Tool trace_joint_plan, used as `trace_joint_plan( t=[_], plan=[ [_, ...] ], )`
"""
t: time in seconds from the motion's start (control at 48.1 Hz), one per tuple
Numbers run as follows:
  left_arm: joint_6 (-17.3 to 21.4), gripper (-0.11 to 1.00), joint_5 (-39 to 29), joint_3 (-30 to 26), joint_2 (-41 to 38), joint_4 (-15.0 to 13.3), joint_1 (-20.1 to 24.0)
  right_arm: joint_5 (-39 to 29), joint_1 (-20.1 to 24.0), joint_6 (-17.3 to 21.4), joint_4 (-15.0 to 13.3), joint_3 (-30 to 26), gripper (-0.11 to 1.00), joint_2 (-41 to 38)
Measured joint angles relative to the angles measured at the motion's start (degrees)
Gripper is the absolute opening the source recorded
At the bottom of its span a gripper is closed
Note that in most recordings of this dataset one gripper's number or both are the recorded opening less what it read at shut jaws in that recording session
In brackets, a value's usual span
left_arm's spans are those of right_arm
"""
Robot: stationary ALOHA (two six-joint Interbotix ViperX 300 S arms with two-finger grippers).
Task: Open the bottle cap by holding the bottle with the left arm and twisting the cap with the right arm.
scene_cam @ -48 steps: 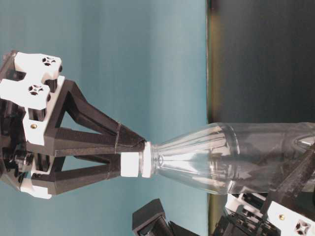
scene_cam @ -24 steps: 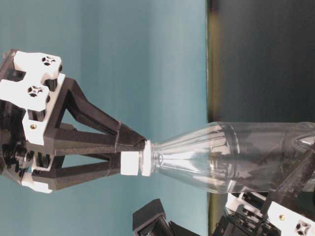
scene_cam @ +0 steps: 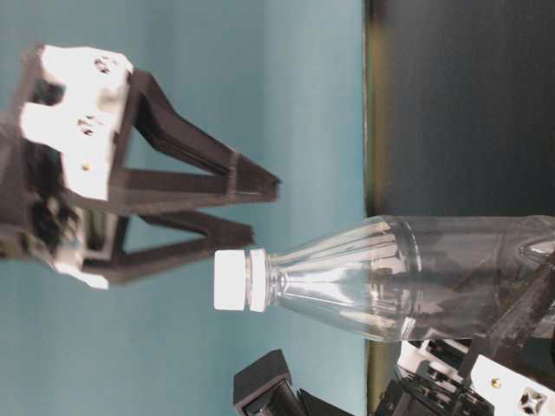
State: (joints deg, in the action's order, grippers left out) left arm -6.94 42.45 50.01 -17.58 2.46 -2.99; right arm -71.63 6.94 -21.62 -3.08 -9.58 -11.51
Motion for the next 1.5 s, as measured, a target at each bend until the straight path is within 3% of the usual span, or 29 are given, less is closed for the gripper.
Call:
trace_joint_plan(
  t=[0.395,0.582,0.79,1.185,1.497],
  plan=[
    [-0.1,0.9,-0.1,0.1,0.1,0.0,0.1,14.3,0.0,14.9,-0.3,15.0,0.74,17.0],
    [-0.2,0.9,-0.2,0.1,0.2,0.0,0.0,17.3,0.4,18.9,-0.3,19.9,0.74,21.1],
    [-0.2,0.9,-0.2,0.1,0.2,0.0,0.0,22.8,1.1,21.8,-0.4,25.5,0.74,26.2],
    [-0.2,0.9,-1.1,-0.1,0.4,-0.1,0.0,39.6,1.5,24.6,-0.4,35.4,0.73,35.0],
    [-0.3,0.9,-2.1,-0.3,0.6,0.0,0.1,41.6,1.5,25.8,-0.4,39.6,0.7,39.7]
  ],
)
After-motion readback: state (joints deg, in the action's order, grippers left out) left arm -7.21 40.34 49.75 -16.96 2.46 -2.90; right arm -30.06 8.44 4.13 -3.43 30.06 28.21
